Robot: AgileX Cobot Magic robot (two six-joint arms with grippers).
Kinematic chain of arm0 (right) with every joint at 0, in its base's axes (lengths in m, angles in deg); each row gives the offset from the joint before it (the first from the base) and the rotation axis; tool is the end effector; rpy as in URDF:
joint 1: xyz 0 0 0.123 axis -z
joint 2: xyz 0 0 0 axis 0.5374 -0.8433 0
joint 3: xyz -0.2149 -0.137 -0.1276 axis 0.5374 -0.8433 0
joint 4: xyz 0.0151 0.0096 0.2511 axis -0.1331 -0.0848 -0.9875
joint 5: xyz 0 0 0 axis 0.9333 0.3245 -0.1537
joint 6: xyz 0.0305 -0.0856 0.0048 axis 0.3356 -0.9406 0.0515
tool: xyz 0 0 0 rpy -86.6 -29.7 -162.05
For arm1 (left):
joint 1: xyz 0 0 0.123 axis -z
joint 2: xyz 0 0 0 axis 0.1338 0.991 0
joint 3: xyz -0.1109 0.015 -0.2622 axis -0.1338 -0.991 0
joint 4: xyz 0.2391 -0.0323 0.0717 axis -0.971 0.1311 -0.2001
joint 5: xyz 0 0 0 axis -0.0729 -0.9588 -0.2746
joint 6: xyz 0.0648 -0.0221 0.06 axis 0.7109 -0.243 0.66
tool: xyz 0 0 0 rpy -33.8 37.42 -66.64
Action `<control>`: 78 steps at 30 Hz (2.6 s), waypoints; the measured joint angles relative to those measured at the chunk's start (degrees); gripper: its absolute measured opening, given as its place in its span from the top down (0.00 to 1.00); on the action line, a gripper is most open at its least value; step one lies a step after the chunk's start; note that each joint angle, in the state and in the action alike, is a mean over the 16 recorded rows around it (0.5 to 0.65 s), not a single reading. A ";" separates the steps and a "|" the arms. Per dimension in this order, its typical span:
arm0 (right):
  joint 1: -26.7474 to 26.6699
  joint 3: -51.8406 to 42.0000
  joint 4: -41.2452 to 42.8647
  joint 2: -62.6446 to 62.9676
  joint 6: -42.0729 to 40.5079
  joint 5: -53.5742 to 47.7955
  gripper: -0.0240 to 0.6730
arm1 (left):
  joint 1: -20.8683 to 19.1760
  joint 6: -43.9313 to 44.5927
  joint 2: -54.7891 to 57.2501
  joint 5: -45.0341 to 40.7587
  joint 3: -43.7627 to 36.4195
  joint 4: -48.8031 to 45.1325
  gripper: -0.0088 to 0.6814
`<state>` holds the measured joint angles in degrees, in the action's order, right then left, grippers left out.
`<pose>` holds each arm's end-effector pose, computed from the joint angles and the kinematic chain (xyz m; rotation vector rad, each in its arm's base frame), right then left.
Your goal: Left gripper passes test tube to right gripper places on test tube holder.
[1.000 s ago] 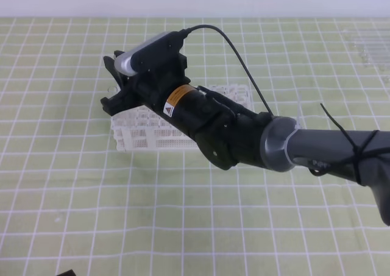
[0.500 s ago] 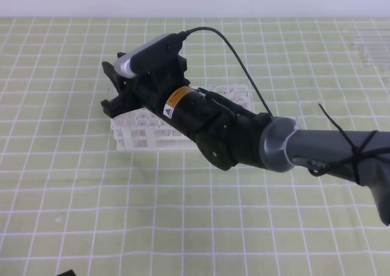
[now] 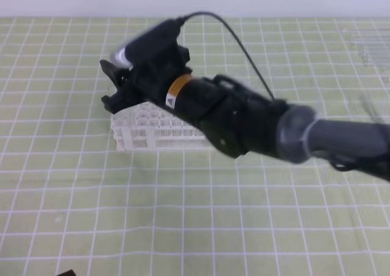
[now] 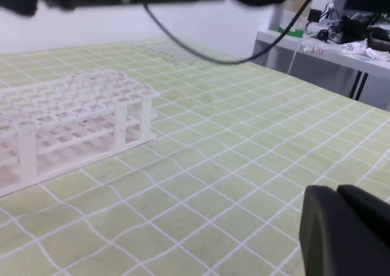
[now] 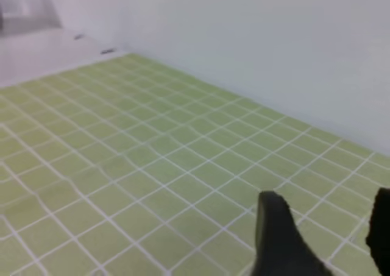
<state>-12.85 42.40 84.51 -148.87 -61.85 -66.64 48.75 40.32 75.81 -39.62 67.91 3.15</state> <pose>0.3330 0.3438 0.2703 -0.6778 1.5238 0.6482 0.0345 -0.0466 0.1979 0.7288 1.5432 -0.7724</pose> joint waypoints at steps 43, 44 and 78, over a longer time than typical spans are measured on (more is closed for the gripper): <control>0.00 -56.21 -7.41 94.29 -0.89 -37.96 0.99 | -0.01 0.00 0.12 0.23 -0.15 -0.05 0.99; 0.00 -56.21 -7.84 95.67 -1.00 -39.59 0.99 | -0.01 0.00 0.13 0.23 -0.15 -0.05 0.99; 34.67 -74.65 8.62 108.45 6.04 -26.64 0.99 | -0.03 0.00 0.22 0.29 -0.27 -0.08 0.99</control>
<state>21.82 -32.26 93.13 -40.42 -55.81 -93.28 48.72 40.31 76.03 -39.33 67.64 3.07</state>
